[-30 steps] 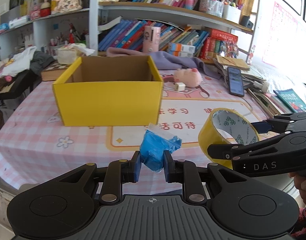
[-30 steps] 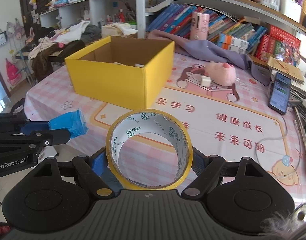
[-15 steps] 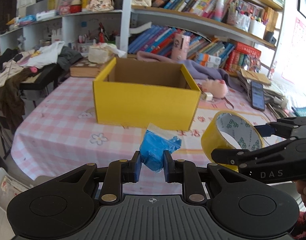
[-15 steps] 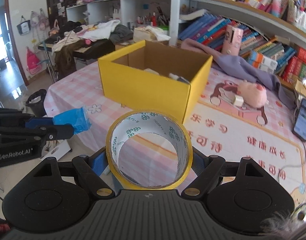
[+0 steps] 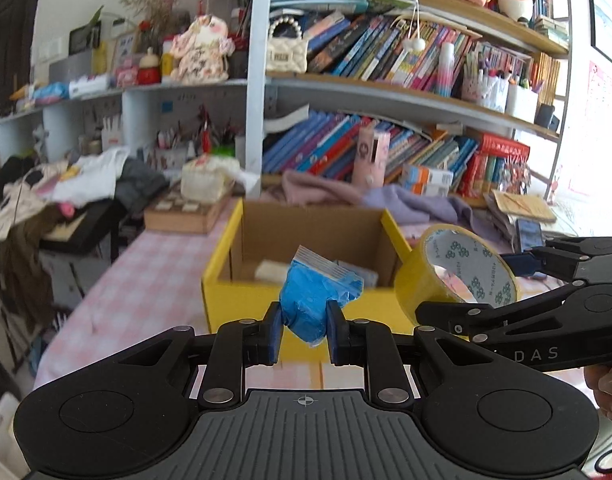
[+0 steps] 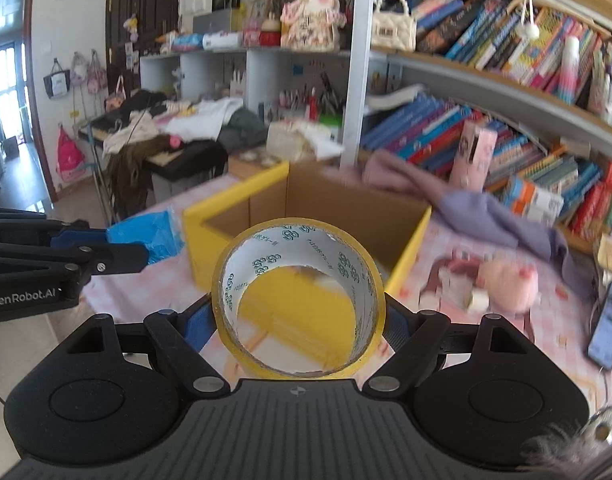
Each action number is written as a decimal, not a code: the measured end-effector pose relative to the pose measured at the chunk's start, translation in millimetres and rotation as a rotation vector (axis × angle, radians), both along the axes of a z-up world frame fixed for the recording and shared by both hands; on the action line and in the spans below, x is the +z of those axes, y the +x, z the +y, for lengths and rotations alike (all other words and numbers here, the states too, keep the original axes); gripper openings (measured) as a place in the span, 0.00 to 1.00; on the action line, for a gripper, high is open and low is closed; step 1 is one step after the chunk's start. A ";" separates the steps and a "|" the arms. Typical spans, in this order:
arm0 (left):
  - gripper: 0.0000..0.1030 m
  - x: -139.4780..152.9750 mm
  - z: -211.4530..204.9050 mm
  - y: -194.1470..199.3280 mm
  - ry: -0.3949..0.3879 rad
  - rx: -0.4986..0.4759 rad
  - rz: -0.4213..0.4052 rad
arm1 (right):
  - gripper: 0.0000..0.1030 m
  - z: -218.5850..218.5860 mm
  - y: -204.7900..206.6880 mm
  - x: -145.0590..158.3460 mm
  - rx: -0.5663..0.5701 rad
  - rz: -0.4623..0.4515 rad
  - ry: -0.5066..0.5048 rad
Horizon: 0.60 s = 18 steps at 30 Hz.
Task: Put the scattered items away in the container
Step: 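Lift the blue packet with the left tool while the right tool carries the tape roll to the box, then open the left tool over the box while the right tool releases the tape roll inside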
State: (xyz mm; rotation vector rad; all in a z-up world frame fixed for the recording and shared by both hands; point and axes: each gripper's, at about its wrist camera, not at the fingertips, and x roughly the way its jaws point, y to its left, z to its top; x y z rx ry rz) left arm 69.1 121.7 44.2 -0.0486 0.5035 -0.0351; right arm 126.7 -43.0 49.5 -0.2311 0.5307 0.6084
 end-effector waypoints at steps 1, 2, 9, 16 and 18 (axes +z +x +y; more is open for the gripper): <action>0.20 2.5 0.5 7.9 0.008 -0.004 -0.008 | 0.78 3.5 7.8 2.9 0.004 -0.013 0.000; 0.20 5.6 1.3 17.2 0.015 -0.007 -0.017 | 0.78 7.1 15.7 5.3 0.009 -0.025 0.000; 0.20 16.9 0.9 88.5 0.101 -0.037 -0.025 | 0.79 35.0 82.4 4.9 0.038 -0.056 -0.055; 0.20 2.4 0.3 173.7 0.125 -0.066 0.097 | 0.79 58.4 150.9 -18.4 0.105 0.011 -0.166; 0.20 -6.2 -0.1 196.7 0.134 -0.069 0.143 | 0.79 64.5 166.7 -27.9 0.132 0.039 -0.204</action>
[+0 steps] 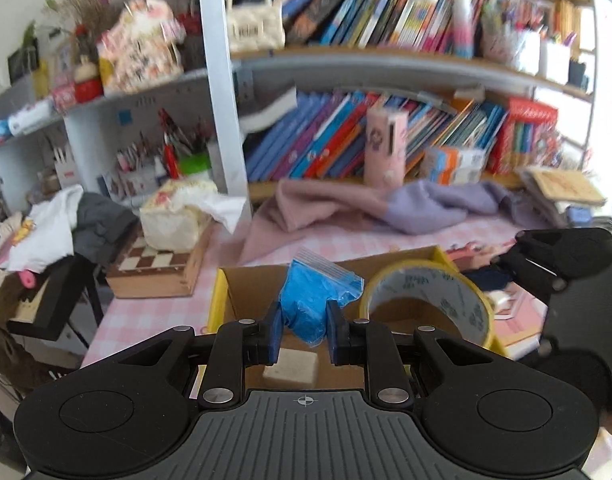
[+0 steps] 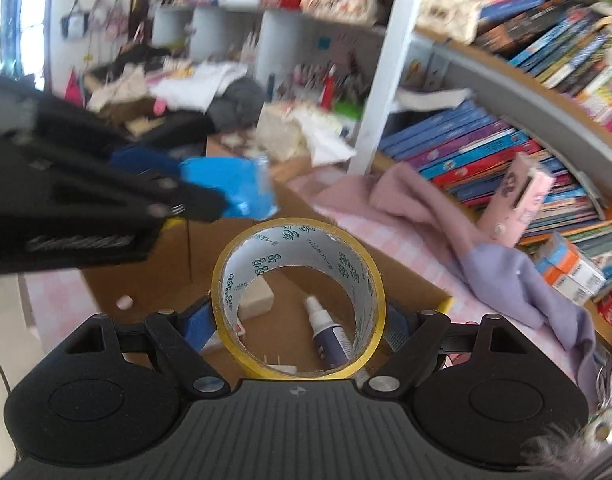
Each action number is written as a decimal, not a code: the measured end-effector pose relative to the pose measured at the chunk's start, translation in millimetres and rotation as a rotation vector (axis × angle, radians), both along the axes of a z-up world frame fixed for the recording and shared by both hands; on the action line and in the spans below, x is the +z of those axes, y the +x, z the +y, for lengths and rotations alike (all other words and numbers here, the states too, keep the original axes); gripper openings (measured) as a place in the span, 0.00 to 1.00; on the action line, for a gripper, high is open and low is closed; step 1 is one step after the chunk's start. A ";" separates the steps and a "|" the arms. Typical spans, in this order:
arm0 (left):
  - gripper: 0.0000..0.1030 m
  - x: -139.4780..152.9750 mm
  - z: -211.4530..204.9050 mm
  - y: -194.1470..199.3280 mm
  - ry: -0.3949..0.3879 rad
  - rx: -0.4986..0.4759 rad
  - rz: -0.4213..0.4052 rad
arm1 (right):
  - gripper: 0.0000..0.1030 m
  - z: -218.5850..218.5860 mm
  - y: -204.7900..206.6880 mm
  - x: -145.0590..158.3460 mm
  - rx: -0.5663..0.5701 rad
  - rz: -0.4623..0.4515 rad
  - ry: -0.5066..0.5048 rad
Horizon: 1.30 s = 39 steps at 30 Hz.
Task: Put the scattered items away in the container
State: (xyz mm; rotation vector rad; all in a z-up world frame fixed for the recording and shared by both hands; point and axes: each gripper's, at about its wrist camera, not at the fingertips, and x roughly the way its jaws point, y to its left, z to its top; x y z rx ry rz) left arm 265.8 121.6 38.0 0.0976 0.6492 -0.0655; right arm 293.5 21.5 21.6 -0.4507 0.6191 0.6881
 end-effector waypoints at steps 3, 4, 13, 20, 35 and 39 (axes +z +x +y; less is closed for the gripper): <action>0.20 -13.9 -1.5 28.4 0.019 -0.001 0.060 | 0.79 7.9 17.7 -15.2 0.031 0.038 -0.050; 0.20 -18.7 -2.3 37.0 0.028 0.000 0.080 | 0.79 10.1 22.6 -20.3 0.040 0.048 -0.067; 0.20 -52.7 -4.0 80.1 0.066 0.004 0.205 | 0.79 13.9 46.9 -46.6 0.091 0.129 -0.132; 0.22 -60.2 -7.1 90.5 0.075 -0.001 0.247 | 0.79 15.3 53.0 -51.5 0.105 0.169 -0.129; 0.64 -38.7 -13.3 67.1 0.115 0.003 0.137 | 0.84 12.6 54.7 -46.6 0.080 0.168 -0.087; 0.66 -20.7 -11.7 49.8 0.111 0.003 0.079 | 0.88 8.4 48.4 -31.4 0.073 0.110 -0.051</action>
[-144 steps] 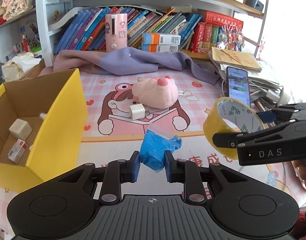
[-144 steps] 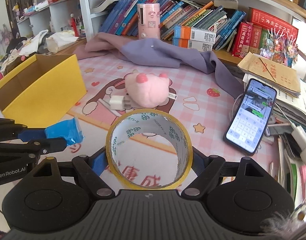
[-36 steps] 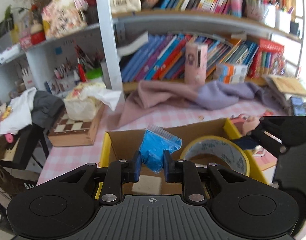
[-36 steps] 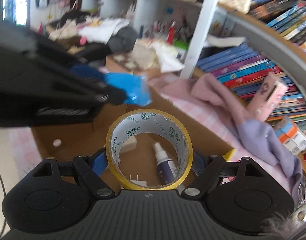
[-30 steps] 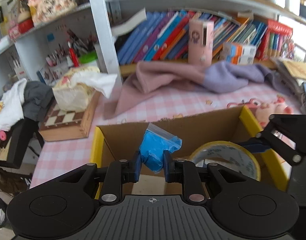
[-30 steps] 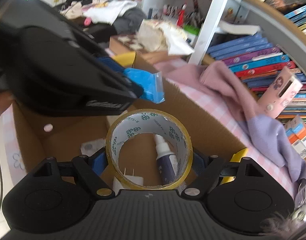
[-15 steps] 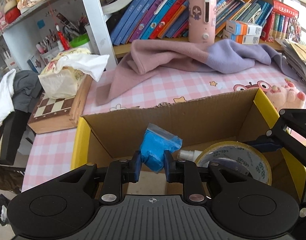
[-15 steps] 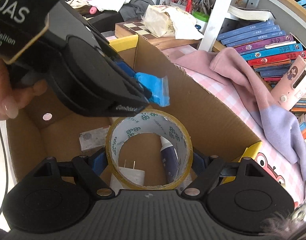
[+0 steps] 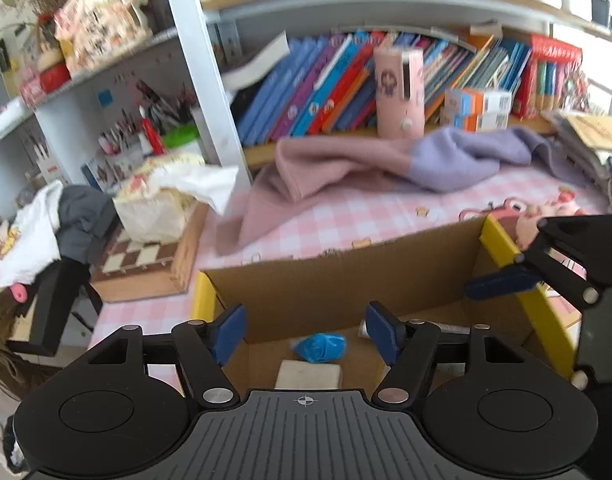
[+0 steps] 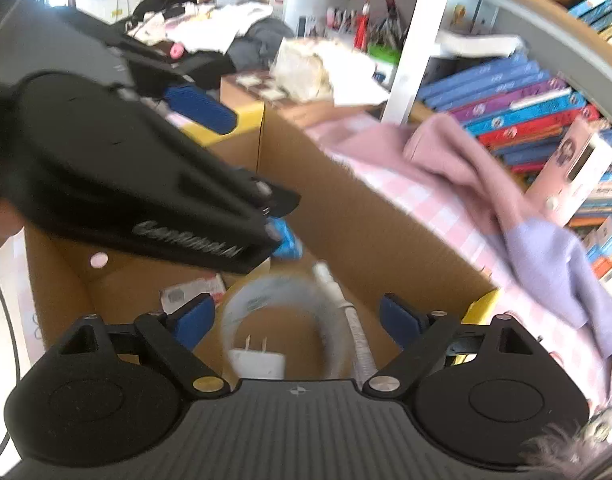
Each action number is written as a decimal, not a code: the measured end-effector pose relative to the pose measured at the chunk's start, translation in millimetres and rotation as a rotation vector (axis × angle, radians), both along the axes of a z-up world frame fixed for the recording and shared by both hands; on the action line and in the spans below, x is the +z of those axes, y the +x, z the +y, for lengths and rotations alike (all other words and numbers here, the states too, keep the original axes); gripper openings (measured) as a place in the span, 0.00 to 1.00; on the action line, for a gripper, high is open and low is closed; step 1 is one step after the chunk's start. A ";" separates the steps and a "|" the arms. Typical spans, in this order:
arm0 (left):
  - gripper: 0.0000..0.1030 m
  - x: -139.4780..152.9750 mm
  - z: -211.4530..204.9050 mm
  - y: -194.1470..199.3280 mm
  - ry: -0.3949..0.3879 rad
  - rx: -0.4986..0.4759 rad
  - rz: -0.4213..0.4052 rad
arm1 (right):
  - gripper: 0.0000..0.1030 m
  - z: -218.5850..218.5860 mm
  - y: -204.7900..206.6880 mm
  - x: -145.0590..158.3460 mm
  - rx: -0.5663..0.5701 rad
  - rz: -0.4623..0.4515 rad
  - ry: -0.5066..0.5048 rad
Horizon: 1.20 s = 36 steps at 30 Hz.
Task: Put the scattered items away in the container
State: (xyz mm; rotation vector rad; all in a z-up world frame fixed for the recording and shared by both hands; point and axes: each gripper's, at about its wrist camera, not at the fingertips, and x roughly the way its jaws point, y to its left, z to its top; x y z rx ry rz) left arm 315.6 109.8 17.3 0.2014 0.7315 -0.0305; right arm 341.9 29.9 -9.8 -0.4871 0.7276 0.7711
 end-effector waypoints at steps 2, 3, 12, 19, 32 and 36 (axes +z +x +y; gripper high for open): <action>0.66 9.3 1.0 -10.8 -0.002 0.005 -0.031 | 0.88 -3.2 -2.6 9.1 -0.014 -0.020 0.024; 0.67 14.0 1.8 -16.7 -0.008 0.008 -0.047 | 0.88 -5.4 -4.1 14.1 -0.023 -0.027 0.039; 0.71 41.7 12.4 -70.3 -0.073 0.116 -0.166 | 0.87 -29.5 -37.1 55.7 -0.102 -0.149 0.135; 0.73 51.0 10.4 -123.1 -0.108 0.133 -0.214 | 0.85 -64.1 -78.6 77.7 -0.194 -0.213 0.223; 0.75 37.2 -18.8 -227.1 -0.138 0.082 -0.209 | 0.66 -111.4 -188.6 63.5 -0.266 -0.216 0.219; 0.75 26.1 -29.8 -249.1 -0.129 0.088 -0.200 | 0.66 -120.5 -221.0 55.0 -0.297 -0.217 0.215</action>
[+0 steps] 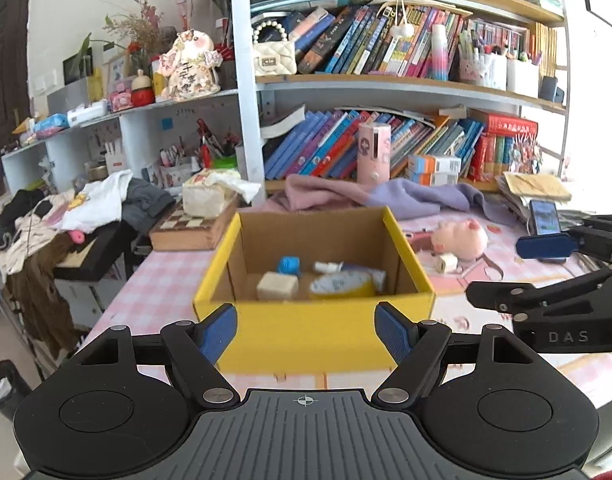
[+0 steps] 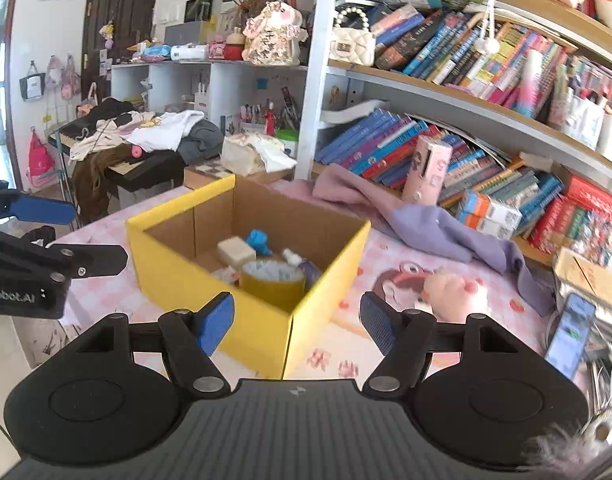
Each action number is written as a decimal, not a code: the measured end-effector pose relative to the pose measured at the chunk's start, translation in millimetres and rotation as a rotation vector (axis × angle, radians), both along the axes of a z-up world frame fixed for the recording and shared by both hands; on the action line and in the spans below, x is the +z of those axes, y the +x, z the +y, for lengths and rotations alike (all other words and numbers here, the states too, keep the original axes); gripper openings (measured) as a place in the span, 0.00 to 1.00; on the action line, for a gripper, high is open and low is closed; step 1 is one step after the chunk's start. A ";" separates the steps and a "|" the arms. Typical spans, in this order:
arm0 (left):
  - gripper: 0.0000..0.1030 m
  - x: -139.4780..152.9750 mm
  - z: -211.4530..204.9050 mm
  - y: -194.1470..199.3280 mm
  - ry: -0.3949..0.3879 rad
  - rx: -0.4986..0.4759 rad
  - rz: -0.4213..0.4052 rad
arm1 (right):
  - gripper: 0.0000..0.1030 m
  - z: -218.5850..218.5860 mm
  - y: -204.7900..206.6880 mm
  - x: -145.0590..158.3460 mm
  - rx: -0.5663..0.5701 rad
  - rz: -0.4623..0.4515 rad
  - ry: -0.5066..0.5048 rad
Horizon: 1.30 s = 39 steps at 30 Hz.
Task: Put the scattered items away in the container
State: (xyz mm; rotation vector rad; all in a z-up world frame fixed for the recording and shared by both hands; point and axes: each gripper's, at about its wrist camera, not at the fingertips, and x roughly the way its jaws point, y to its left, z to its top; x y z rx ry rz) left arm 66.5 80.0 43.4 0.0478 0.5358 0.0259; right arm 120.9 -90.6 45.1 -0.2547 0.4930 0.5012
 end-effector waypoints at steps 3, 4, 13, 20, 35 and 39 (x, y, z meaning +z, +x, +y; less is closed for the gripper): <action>0.75 -7.4 -4.4 -12.8 -0.013 0.007 0.017 | 0.66 -5.6 -18.7 -11.1 -0.024 0.001 -0.030; 0.75 -10.0 -5.9 -17.5 -0.015 0.009 0.020 | 0.66 -8.0 -23.8 -14.5 -0.036 0.010 -0.030; 0.76 -33.0 -14.5 -45.0 -0.024 0.016 0.084 | 0.66 -27.8 -70.2 -37.8 -0.169 0.050 0.029; 0.80 -44.0 -27.5 -54.3 0.005 -0.050 0.129 | 0.66 -29.9 -84.7 -43.5 -0.180 0.060 -0.006; 0.82 -54.8 -68.7 -39.6 0.010 -0.203 0.177 | 0.67 -57.7 -85.4 -49.0 -0.279 0.104 -0.042; 0.82 -53.0 -89.9 -30.1 0.013 -0.281 0.165 | 0.67 -78.2 -84.2 -47.1 -0.344 0.099 -0.038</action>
